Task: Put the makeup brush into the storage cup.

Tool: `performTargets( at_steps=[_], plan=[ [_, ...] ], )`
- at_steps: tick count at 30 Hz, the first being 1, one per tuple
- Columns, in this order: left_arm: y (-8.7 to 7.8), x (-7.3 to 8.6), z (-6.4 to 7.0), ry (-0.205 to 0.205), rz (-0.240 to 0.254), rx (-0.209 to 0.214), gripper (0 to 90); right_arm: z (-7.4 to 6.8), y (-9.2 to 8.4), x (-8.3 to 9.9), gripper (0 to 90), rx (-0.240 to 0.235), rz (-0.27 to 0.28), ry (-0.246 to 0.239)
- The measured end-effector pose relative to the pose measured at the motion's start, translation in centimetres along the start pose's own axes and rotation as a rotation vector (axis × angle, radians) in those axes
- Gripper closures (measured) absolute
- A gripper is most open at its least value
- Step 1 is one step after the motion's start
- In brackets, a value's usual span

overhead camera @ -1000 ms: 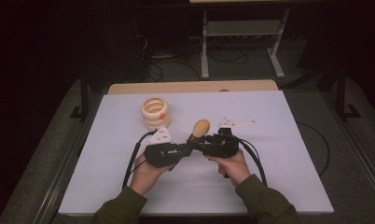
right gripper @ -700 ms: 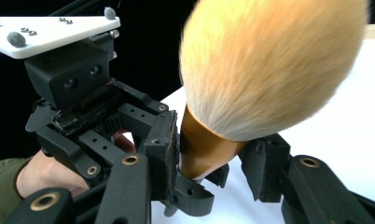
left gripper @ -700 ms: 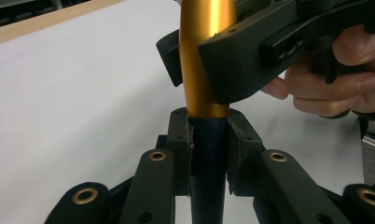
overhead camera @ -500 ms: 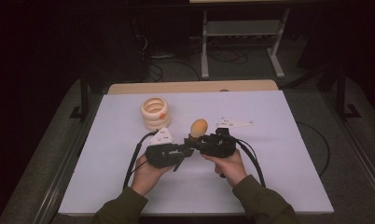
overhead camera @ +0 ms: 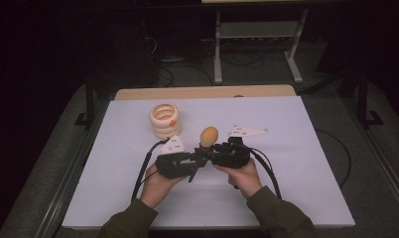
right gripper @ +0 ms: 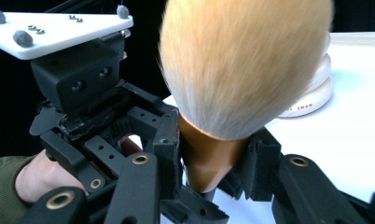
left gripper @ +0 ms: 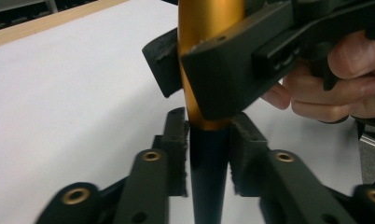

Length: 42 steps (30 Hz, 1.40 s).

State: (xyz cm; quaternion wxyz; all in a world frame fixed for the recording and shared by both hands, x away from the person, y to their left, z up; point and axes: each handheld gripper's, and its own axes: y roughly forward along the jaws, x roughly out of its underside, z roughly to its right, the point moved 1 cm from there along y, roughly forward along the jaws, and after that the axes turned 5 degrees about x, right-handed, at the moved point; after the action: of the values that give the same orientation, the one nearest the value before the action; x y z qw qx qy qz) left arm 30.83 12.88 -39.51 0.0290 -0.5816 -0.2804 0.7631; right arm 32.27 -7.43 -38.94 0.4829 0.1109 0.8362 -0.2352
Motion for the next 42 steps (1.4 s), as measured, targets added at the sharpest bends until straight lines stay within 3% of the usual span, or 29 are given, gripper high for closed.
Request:
performTargets(
  at_steps=[7, 15, 21, 28, 34, 42],
  plan=[
    [-0.5, -0.1, -0.3, 0.005, 0.018, 0.027, 48.4, -0.1, -0.2, -0.2, 62.9, 0.01, -0.022, -0.042],
    [-0.9, -0.2, -0.5, 0.055, 0.049, 0.083, 39.0, 0.0, -1.1, -1.3, 62.9, -0.001, -0.054, -0.112],
    [-1.0, -0.2, -0.5, 0.067, 0.076, 0.135, 34.8, 0.3, -1.9, -2.3, 62.9, -0.022, -0.07, -0.172],
    [-1.1, -0.3, -0.4, 0.096, 0.102, 0.178, 32.6, 0.3, -1.8, -3.5, 62.9, -0.088, -0.117, -0.261],
    [-1.1, -0.3, -0.4, 0.081, 0.124, 0.206, 33.7, -0.3, -1.5, -4.3, 62.9, -0.165, -0.157, -0.323],
    [-1.2, -0.2, -0.6, 0.094, 0.135, 0.26, 41.0, -0.7, -1.3, -4.2, 62.9, -0.212, -0.17, -0.354]
  ],
)
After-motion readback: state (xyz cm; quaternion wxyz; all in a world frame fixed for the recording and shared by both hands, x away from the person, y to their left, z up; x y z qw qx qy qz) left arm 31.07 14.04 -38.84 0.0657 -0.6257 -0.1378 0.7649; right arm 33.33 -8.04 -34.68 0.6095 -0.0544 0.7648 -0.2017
